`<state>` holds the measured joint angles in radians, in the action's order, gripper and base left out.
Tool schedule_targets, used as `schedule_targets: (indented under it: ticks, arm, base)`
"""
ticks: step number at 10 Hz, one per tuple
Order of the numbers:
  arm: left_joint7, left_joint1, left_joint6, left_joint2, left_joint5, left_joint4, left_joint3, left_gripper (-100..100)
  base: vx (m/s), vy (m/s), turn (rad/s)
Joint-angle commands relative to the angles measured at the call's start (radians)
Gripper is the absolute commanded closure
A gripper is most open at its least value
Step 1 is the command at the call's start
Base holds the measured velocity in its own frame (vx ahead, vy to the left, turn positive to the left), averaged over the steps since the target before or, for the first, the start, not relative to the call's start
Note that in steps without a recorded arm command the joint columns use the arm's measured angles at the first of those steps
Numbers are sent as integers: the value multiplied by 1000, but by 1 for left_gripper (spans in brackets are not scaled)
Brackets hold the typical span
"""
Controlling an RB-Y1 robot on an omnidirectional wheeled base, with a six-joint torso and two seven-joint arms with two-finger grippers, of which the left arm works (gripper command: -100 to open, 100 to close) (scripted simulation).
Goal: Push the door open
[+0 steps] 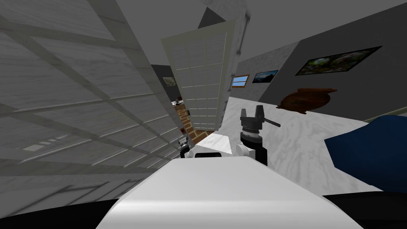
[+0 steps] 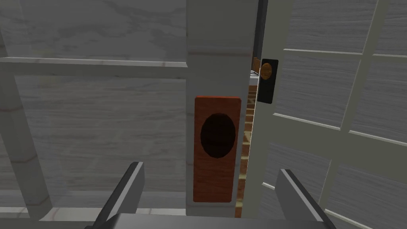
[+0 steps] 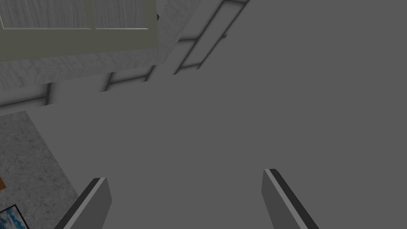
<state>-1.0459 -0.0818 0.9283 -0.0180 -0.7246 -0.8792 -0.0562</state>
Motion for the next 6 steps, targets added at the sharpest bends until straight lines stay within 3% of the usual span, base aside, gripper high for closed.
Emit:
schedule_targets:
  ticks: [1,3,5,6]
  arm:
    - [-2,-1,-5,-14,-3,-4,4,-100]
    - [-7,2,-5,-10,-6,1,8,-100]
    - [-12,4,-6,14,-9,6,12,-100]
    - [-13,7,-1,6,-8,13,10,-100]
  base:
    - [192,101,-26]
    - [187,118,-21]
    - [186,84,-25]
    - [75,31,3]
